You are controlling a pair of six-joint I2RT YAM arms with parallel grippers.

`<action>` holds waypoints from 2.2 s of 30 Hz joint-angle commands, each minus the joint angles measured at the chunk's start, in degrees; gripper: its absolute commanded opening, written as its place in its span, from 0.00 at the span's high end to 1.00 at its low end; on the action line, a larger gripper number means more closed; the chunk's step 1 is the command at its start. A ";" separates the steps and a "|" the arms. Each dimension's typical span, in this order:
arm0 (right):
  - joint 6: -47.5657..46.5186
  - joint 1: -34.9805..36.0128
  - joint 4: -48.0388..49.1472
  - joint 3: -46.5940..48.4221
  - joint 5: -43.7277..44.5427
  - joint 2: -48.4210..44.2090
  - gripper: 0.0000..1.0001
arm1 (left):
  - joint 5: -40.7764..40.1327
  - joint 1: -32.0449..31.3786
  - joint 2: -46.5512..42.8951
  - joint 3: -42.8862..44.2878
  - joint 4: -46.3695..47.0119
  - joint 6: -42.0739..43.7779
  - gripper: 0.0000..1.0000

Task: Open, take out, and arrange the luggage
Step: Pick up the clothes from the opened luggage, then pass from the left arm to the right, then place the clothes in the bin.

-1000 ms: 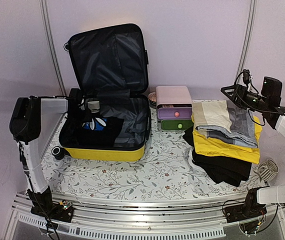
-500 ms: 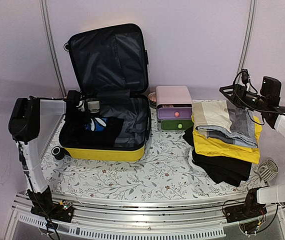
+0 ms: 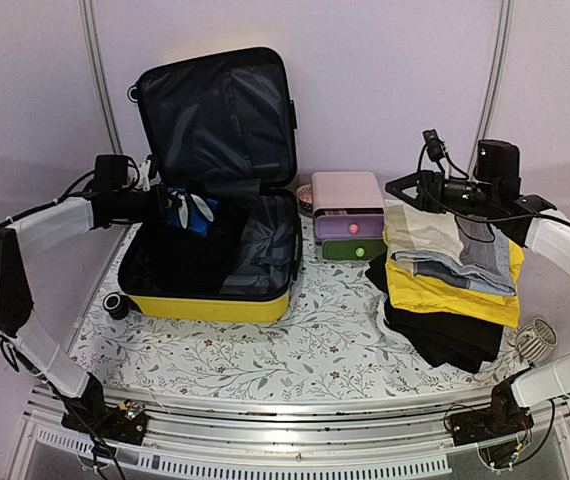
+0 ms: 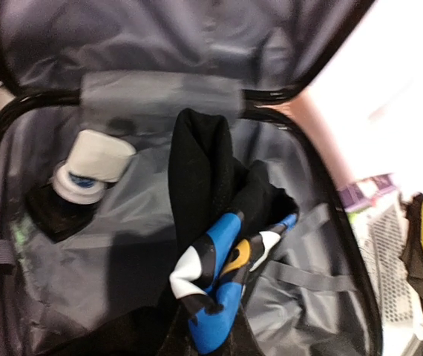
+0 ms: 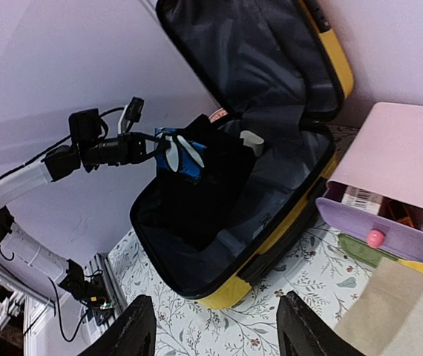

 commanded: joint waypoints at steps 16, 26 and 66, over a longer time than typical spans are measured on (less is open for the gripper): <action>-6.77 23.85 15.33 7.80 10.16 17.86 0.29 | 20.45 -2.25 -12.55 -3.30 15.91 -3.65 1.00; -8.56 26.24 27.57 6.55 13.27 19.65 0.01 | 29.87 -6.05 -22.05 -3.31 22.96 -4.22 1.00; -9.72 31.28 7.88 -17.25 35.29 -29.52 0.99 | 25.01 -37.08 21.77 40.90 41.10 -7.23 1.00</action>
